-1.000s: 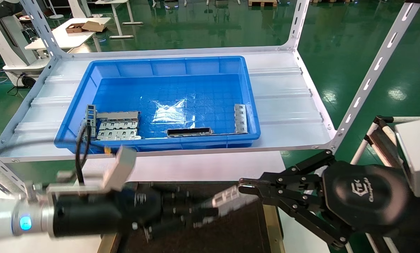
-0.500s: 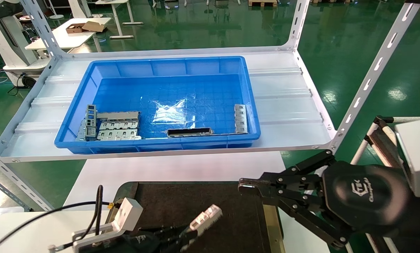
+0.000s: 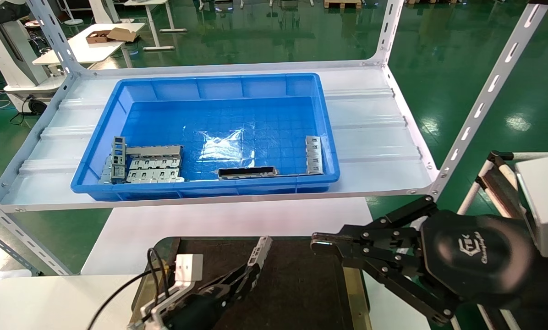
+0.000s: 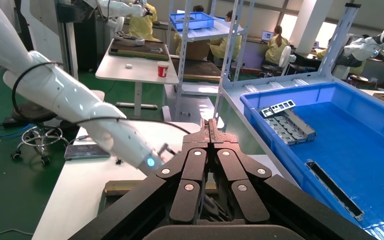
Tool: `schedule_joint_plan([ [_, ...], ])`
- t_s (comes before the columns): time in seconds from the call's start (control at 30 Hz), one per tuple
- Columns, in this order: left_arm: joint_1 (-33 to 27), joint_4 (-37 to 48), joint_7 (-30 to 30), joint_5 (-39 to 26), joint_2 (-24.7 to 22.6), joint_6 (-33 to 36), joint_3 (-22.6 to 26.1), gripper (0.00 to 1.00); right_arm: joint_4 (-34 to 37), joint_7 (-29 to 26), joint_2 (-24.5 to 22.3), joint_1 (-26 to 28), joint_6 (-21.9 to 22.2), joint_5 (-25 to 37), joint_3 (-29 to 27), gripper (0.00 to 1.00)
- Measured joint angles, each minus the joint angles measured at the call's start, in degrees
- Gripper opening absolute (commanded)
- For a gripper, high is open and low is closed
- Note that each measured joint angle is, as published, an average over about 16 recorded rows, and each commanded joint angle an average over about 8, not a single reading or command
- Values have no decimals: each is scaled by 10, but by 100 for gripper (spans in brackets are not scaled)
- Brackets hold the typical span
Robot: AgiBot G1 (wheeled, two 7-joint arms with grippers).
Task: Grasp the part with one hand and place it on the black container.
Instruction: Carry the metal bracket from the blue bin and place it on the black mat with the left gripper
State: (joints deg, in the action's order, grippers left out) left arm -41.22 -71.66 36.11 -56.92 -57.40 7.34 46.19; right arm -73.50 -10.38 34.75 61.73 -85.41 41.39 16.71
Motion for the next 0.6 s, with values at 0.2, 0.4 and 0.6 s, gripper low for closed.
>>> schedule_joint_plan([
  [0.2,-23,48,27,10,-48,-64,40,0,0,0,0,0,0,0,0,0],
  [0.4,-49,101,40,31,-89,-111,79,0,0,0,0,0,0,0,0,0],
  [0.6,-73,144,41,63,-119,-151,118,0,0,0,0,0,0,0,1,0],
])
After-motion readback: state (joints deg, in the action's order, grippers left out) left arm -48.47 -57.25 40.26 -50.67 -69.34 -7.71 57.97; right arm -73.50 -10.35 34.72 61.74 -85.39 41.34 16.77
